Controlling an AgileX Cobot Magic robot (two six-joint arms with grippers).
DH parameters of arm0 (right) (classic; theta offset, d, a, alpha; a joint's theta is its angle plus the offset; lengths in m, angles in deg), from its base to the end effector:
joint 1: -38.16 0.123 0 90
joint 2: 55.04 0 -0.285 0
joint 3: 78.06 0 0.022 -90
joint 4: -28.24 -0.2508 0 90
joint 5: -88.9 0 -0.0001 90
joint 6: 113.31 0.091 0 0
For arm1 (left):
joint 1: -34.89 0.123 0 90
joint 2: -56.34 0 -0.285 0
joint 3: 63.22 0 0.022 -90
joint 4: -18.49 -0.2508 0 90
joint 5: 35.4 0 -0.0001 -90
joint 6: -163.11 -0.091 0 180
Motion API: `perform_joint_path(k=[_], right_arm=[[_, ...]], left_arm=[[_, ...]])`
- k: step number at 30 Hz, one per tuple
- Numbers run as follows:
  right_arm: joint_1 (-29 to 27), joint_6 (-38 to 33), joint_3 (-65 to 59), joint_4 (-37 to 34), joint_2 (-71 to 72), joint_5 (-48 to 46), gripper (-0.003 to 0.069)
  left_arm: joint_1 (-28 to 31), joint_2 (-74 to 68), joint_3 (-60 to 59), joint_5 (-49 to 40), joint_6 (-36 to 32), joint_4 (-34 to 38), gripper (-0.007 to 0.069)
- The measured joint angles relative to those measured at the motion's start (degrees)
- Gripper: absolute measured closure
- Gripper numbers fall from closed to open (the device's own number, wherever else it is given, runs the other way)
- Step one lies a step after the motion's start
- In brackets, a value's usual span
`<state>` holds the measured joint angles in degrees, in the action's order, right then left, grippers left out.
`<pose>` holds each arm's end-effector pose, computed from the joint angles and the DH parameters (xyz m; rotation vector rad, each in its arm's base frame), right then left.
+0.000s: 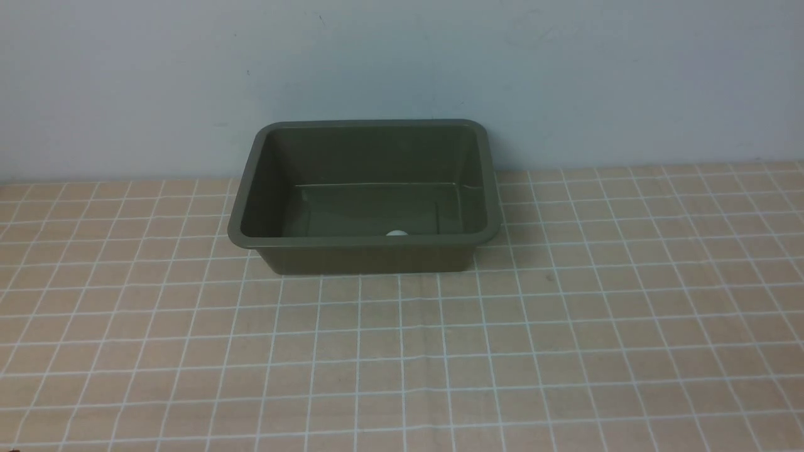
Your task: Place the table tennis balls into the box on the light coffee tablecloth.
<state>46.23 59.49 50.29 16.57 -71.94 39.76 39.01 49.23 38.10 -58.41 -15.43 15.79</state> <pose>0.0304 0.0184 0.2770 -0.2311 2.0338 0.2503 0.0516 0.0054 0.1692 -0.0638 1.8982 0.0785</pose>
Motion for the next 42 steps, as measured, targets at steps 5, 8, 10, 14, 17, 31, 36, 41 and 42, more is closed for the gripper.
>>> perform_joint_path(k=[5, 8, 10, 14, 17, 31, 36, 41, 42], right_arm=[[-3.9, -2.32, 0.0, 5.73, 7.33, -0.2, 0.0438], [-5.44, -2.59, 0.0, 7.14, 9.8, -0.25, 0.0438], [-5.54, -2.65, 0.0, 7.2, 9.86, -0.25, 0.0438], [-5.54, -2.69, 0.0, 7.1, 10.04, 1.84, 0.0438], [-5.54, -2.69, 0.0, 6.9, 10.04, 6.34, 0.0438], [-14.39, -2.69, -18.43, 0.03, 10.09, 21.72, 0.0438], [-14.7, -2.69, -24.13, -2.14, 10.09, 24.29, 0.0438], [-14.7, -2.69, -26.58, -2.46, 10.09, 24.18, 0.0438], [-14.7, -2.69, -26.58, -2.59, 10.09, 24.18, 0.0438]], left_arm=[[0.0, 0.0, 0.0, 0.0, 0.0, 0.0, 0.06], [0.0, 0.0, 0.0, 0.0, 0.0, 0.0, 0.06], [0.0, 0.0, 0.0, 0.0, 0.0, 0.0, 0.06], [0.0, 0.0, 0.0, 0.0, 0.0, 0.0, 0.06], [0.0, 0.0, 0.0, 0.0, 0.0, 0.0, 0.06], [0.0, 0.0, 0.0, 0.0, 0.0, 0.0, 0.06], [0.0, 0.0, 0.0, 0.0, 0.0, 0.0, 0.06], [0.0, 0.0, 0.0, 0.0, 0.0, 0.0, 0.06], [0.0, 0.0, 0.0, 0.0, 0.0, 0.0, 0.06]])
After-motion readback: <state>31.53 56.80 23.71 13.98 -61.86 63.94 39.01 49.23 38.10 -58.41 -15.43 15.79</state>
